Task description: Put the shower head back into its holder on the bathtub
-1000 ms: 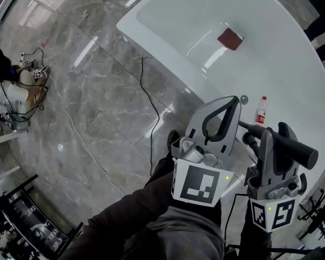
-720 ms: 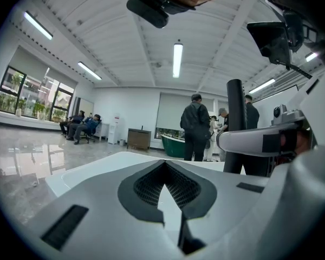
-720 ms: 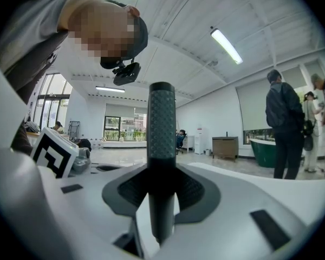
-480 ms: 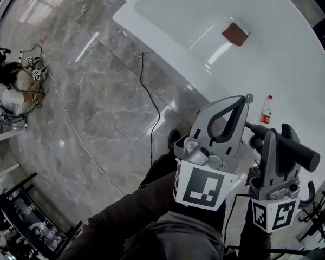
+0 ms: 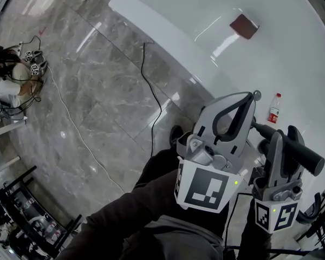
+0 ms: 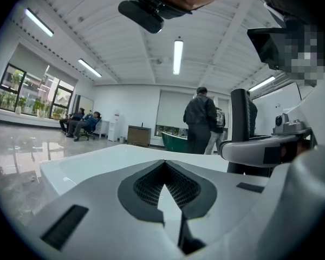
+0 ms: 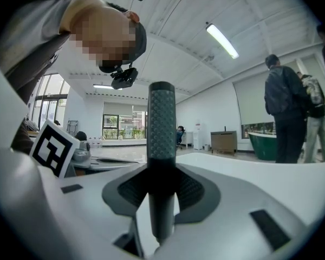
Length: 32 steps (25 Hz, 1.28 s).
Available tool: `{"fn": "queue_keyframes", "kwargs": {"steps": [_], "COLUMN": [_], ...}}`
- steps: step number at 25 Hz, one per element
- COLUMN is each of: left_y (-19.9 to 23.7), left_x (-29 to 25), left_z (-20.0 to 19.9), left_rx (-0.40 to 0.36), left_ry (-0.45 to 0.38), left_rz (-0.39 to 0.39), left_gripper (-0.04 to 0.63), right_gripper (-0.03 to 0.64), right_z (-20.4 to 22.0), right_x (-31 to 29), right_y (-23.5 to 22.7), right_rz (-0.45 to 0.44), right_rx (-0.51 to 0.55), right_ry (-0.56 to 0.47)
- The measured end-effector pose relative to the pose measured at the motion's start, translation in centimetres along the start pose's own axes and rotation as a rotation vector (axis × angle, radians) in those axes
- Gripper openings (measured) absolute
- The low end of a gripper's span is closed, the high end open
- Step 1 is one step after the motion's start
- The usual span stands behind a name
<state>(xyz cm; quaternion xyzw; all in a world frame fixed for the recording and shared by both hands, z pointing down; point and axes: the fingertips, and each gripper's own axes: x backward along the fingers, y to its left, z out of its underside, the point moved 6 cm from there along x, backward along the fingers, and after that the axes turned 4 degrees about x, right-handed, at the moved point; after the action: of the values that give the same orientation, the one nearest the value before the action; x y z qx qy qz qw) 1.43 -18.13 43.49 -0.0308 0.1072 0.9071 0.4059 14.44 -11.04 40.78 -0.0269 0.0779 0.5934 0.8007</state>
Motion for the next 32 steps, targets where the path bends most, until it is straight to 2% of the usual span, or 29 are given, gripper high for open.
{"fn": "queue_keyframes", "kwargs": {"steps": [15, 25, 32], "left_y": [0.9, 1.4, 1.6], "left_x": [-1.0, -1.0, -0.8], "left_z": [3.5, 4.6, 5.2], "left_rx": [0.017, 0.004, 0.007], "left_ry": [0.030, 0.045, 0.052], "left_rz": [-0.005, -0.010, -0.016], "left_gripper": [0.003, 0.003, 0.003], "right_gripper": [0.129, 0.129, 0.129], "right_z": [4.1, 5.5, 6.0], "right_x": [-1.2, -1.1, -1.1], "right_y": [0.4, 0.4, 0.4], "right_rz": [-0.002, 0.066, 0.072], "right_rx": [0.004, 0.024, 0.036], "right_ry": [0.017, 0.017, 0.010]}}
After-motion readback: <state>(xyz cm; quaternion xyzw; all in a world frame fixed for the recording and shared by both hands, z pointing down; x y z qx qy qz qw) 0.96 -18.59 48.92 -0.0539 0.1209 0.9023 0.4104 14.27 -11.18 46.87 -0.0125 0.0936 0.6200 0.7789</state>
